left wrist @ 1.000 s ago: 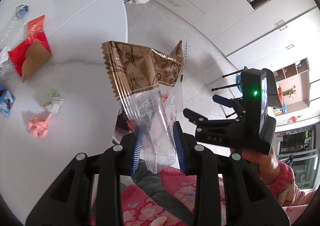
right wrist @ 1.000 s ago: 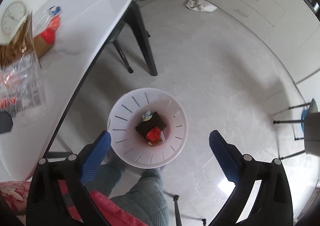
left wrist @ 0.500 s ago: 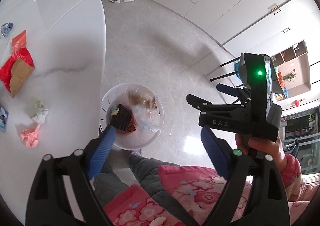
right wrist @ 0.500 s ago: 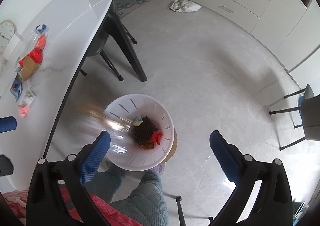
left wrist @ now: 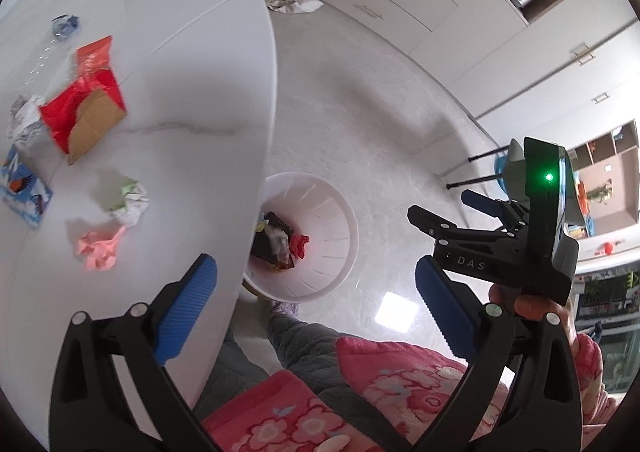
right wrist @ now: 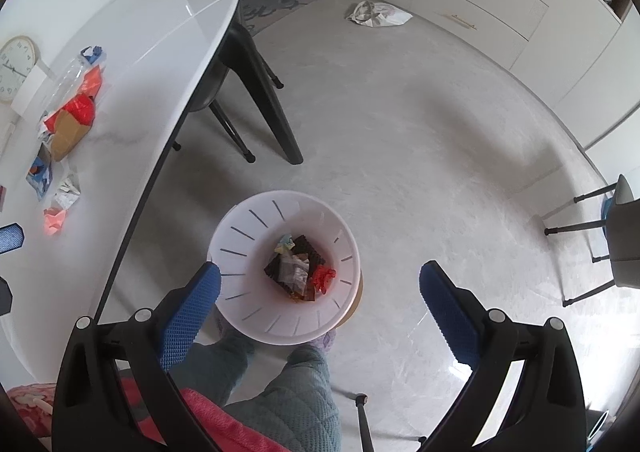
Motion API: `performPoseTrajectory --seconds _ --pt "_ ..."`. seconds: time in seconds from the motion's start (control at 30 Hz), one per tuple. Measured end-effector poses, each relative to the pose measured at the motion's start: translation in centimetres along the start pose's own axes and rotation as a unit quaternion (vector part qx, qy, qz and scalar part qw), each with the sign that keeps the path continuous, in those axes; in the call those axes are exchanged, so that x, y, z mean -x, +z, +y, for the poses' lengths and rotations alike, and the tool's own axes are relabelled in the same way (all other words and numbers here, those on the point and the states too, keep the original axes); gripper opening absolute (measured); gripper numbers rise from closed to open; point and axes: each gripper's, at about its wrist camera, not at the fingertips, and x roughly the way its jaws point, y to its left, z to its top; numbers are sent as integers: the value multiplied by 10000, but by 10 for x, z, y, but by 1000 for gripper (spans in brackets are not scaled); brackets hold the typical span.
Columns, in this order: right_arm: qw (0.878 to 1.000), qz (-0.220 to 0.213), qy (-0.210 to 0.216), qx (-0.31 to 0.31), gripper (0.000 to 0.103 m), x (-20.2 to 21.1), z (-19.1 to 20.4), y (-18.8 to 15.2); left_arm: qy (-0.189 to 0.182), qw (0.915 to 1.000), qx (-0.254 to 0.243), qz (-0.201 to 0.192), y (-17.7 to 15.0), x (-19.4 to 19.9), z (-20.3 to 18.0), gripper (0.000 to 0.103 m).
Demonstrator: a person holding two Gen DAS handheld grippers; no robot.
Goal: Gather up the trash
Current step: 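Move both open tools back toward the green-white crumpled wrapper on the table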
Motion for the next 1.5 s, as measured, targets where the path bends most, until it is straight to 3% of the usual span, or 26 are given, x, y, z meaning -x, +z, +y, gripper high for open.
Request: performPoseTrajectory --seconds 0.3,0.5,0.63,0.87,1.2,1.27,1.4,1.5 --pt "9986 3 320 409 99 -2 39 14 218 9973 646 -267 -7 15 32 95" --pt "9934 -21 636 952 99 -5 83 29 384 9867 1499 -487 -24 33 77 95" --pt "9840 -115 918 1523 99 -6 123 40 529 9763 2009 -599 -41 44 104 95" --pt "9602 -209 1326 2451 98 -16 195 51 797 9626 2492 -700 -67 61 133 95" --pt "9300 50 1656 3281 75 -40 268 49 1042 9479 2905 -786 -87 78 167 95" --pt "9281 93 1638 3342 64 -42 270 47 1042 9480 2910 -759 -87 77 171 95" --pt "9297 280 1706 3253 32 -49 268 50 1001 9516 2827 -679 -82 74 171 95" --pt "9342 236 1707 3123 32 -45 257 54 935 9567 2695 -581 -74 65 168 95"
